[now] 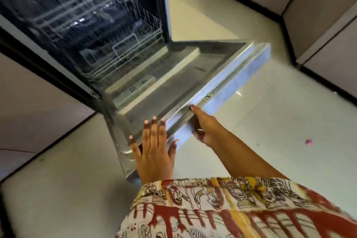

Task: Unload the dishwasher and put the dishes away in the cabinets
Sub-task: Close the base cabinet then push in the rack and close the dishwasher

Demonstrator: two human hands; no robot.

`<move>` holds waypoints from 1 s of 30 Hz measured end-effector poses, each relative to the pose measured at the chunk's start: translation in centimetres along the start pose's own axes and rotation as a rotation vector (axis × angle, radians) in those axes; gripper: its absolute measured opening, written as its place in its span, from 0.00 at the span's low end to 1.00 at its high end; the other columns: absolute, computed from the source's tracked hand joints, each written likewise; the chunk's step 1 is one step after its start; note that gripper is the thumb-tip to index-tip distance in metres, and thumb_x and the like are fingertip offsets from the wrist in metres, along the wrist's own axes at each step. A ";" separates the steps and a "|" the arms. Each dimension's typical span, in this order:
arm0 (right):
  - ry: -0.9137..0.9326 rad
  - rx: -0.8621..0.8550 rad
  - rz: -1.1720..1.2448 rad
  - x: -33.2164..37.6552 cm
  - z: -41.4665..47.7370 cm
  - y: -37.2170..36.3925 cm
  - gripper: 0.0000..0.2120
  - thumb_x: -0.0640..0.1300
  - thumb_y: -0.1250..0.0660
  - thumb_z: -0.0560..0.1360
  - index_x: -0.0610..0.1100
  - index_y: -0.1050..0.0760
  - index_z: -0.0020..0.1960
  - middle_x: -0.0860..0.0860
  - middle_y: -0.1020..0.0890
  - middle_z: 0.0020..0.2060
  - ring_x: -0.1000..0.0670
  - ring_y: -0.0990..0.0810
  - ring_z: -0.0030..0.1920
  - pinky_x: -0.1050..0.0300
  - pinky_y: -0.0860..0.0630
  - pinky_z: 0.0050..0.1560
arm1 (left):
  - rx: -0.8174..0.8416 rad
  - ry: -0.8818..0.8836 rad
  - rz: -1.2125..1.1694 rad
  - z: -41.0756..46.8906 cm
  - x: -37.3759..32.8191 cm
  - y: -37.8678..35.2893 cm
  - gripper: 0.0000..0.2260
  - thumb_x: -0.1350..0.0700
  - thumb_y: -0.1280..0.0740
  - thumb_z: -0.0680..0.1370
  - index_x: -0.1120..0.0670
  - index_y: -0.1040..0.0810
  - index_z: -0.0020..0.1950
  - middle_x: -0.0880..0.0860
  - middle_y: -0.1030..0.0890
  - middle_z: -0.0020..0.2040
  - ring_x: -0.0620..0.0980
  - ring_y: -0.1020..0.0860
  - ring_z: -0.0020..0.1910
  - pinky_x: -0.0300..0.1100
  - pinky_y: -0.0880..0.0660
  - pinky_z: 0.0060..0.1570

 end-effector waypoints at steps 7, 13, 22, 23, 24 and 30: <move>0.184 0.235 -0.268 9.4 -6.4 -7.2 0.05 0.45 0.33 0.76 0.48 0.26 0.50 0.49 0.22 0.47 0.53 0.24 0.41 0.61 0.26 0.40 | -0.138 -0.100 0.182 7.1 4.1 9.6 0.30 0.34 0.49 0.77 0.46 0.42 0.75 0.51 0.34 0.74 0.52 0.38 0.74 0.63 0.51 0.70; 0.460 0.249 -0.758 17.0 -10.3 -10.8 0.05 0.44 0.32 0.74 0.48 0.28 0.42 0.48 0.21 0.42 0.50 0.20 0.43 0.59 0.27 0.39 | -0.079 -0.139 0.248 13.0 7.2 15.4 0.43 0.23 0.53 0.67 0.46 0.43 0.76 0.52 0.42 0.77 0.53 0.46 0.76 0.69 0.53 0.68; 1.416 -0.099 -1.710 30.7 -14.1 -19.7 0.19 0.55 0.29 0.70 0.48 0.31 0.54 0.50 0.21 0.53 0.46 0.22 0.52 0.51 0.27 0.50 | -0.097 0.001 0.231 20.8 11.7 21.2 0.48 0.22 0.44 0.63 0.45 0.49 0.77 0.52 0.42 0.77 0.53 0.48 0.76 0.68 0.57 0.69; 1.466 -0.080 -1.738 31.0 -14.2 -20.4 0.20 0.56 0.29 0.69 0.49 0.30 0.56 0.50 0.22 0.53 0.46 0.23 0.54 0.51 0.27 0.52 | -0.110 0.013 0.217 21.1 12.1 21.4 0.48 0.22 0.46 0.63 0.46 0.49 0.77 0.52 0.43 0.77 0.53 0.48 0.76 0.67 0.59 0.69; 1.535 -0.039 -1.749 31.7 -14.3 -21.4 0.20 0.55 0.28 0.69 0.48 0.30 0.56 0.50 0.22 0.53 0.47 0.24 0.55 0.51 0.26 0.52 | -0.123 0.030 0.214 21.8 12.6 21.9 0.48 0.22 0.47 0.63 0.46 0.49 0.77 0.52 0.43 0.77 0.53 0.48 0.76 0.66 0.60 0.70; 1.781 0.156 -1.808 30.8 -13.0 -23.5 0.24 0.41 0.18 0.58 0.46 0.24 0.50 0.46 0.18 0.45 0.44 0.17 0.45 0.57 0.19 0.32 | -0.141 0.150 0.210 23.6 14.7 23.1 0.50 0.20 0.51 0.62 0.49 0.47 0.77 0.54 0.43 0.77 0.53 0.51 0.77 0.66 0.63 0.70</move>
Point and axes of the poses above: each hand's wrist, its own z-axis towards the middle knuckle, its own y-axis out of the back of the hand, x = y × z, the point moved 8 cm from there along z, towards the middle knuckle
